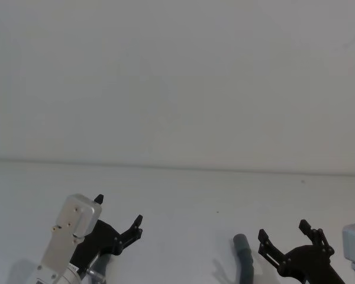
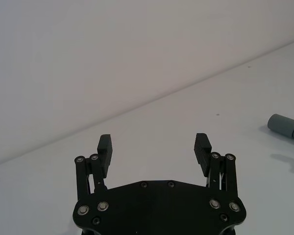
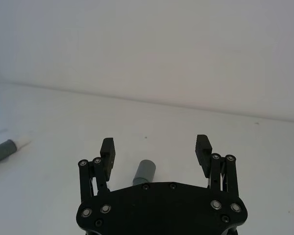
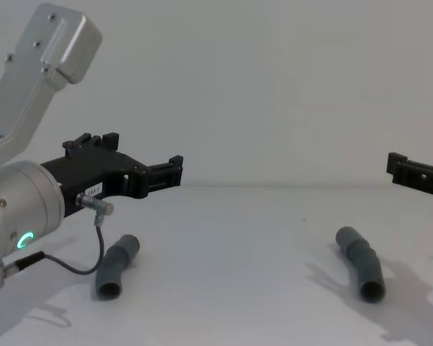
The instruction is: Use both hands to pick up one end of the pipe from the table, align the ends, and insert them.
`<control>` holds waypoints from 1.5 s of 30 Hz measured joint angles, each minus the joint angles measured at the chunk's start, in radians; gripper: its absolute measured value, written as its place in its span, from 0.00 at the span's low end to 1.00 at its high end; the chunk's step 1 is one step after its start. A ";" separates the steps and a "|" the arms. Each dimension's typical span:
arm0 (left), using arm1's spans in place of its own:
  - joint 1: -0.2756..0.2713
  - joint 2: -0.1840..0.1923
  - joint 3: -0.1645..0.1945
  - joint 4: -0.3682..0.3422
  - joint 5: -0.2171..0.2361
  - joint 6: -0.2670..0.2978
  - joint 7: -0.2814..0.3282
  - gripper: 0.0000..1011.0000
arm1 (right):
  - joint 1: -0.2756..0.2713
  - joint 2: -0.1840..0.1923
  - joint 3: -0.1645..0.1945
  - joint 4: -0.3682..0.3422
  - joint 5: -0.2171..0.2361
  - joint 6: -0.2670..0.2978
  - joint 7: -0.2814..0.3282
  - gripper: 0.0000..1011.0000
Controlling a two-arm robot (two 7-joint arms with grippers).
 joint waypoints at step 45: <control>0.171 -0.106 -0.051 -0.182 -0.060 0.254 0.187 0.99 | 0.000 0.000 0.000 0.000 0.000 0.000 0.000 0.99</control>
